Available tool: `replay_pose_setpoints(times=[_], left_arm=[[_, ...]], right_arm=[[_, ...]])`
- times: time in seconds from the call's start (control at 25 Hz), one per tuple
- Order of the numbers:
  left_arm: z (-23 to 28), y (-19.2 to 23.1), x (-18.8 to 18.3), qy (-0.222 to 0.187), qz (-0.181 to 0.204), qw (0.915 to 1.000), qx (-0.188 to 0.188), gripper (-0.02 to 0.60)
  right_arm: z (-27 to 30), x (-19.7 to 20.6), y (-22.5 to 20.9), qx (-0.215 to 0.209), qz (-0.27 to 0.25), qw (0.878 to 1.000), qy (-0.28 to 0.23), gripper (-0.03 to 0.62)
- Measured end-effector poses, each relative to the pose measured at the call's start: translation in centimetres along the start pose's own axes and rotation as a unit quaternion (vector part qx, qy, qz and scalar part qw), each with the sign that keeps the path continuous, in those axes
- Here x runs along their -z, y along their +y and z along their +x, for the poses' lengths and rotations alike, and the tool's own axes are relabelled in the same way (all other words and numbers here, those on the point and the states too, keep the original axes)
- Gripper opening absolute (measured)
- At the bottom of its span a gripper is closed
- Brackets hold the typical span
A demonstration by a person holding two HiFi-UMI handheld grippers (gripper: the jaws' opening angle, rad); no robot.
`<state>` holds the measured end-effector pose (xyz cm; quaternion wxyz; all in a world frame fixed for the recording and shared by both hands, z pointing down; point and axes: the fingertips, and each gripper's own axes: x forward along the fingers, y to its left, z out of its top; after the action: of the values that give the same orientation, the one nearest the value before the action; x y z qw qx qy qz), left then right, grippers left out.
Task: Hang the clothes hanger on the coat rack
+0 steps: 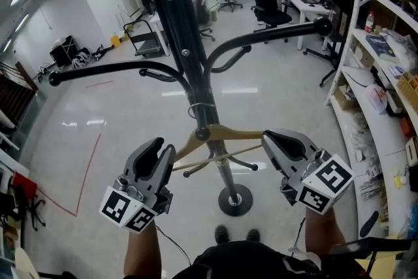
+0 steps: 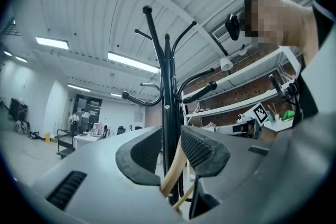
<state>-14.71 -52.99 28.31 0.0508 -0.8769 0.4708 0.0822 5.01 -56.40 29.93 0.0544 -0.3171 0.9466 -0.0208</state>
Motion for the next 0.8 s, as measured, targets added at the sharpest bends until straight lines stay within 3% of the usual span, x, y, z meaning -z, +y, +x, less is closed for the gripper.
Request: replay_pose_setpoints(times=[0.16, 0.28, 0.48, 0.64, 0.8], left_arm=[[-2.6, -2.1, 0.1, -0.006, 0.001, 0.9999, -0.016, 0.112], [-4.7, -3.5, 0.6, 0.004, -0.017, 0.9996, -0.022, 0.025], [-7.9, -6.7, 2.3, 0.023, -0.038, 0.9988, 0.020, 0.002], [-13.4, -6.8, 2.8, 0.012, -0.097, 0.9949, 0.022, 0.002], [-19.5, -8.0, 2.6, 0.008, -0.122, 0.9913, 0.049, 0.001]], right_arm=[[-0.8, 0.9, 0.1, -0.011, 0.011, 1.000, 0.002, 0.009], [-1.0, 1.0, 1.2, -0.016, 0.024, 1.000, -0.002, 0.009], [-2.4, 1.6, 4.9, -0.017, 0.020, 1.000, 0.001, 0.009], [-4.2, 2.6, 9.5, 0.017, 0.035, 0.999, 0.003, 0.009], [-6.3, 3.8, 14.5, 0.055, 0.054, 0.997, 0.010, 0.008]])
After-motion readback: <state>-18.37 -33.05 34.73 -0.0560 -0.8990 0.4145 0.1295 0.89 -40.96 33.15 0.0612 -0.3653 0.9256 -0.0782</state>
